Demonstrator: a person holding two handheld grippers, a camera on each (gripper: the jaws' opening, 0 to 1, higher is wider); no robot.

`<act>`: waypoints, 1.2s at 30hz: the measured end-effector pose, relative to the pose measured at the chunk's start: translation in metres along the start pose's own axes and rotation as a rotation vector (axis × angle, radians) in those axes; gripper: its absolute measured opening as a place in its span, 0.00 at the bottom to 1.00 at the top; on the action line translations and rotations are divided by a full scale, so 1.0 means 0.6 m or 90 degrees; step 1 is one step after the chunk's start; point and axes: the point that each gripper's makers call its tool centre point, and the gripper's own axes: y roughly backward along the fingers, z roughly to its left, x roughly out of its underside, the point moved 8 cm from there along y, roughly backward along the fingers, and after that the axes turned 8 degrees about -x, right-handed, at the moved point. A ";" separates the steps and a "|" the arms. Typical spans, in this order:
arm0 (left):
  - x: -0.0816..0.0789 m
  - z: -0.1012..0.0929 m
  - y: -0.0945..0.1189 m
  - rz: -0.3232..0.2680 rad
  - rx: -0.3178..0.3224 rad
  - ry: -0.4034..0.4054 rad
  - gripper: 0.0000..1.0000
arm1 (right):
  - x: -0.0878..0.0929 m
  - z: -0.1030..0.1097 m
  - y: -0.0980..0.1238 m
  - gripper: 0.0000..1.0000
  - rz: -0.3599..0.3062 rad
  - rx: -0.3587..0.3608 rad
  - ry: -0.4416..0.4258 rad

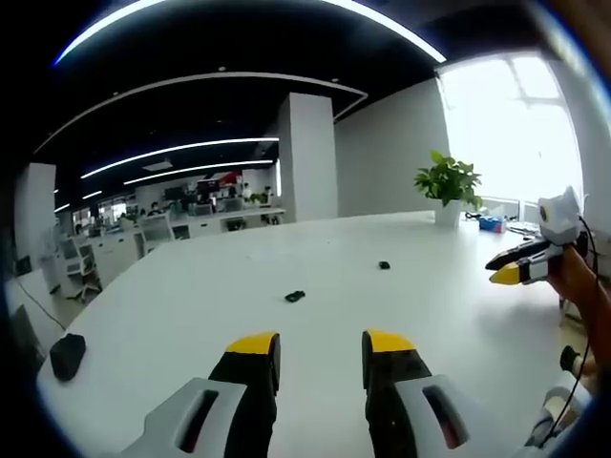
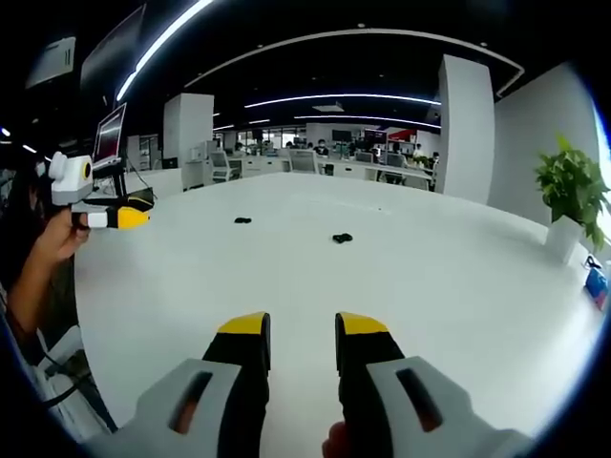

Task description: Snap the two parts of the plastic buckle together until the buckle closes and remains connected.

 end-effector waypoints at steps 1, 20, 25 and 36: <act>0.000 0.000 -0.002 0.001 0.003 0.002 0.35 | -0.001 -0.001 -0.001 0.27 0.001 -0.001 -0.001; -0.003 0.002 -0.021 0.014 0.009 -0.009 0.35 | -0.007 -0.021 0.001 0.27 -0.002 0.001 -0.005; -0.013 0.002 -0.024 0.009 0.008 -0.016 0.35 | -0.009 -0.036 -0.001 0.27 -0.003 0.004 -0.011; -0.026 0.006 -0.032 0.004 0.011 -0.023 0.35 | -0.023 -0.046 -0.004 0.26 -0.008 0.005 -0.008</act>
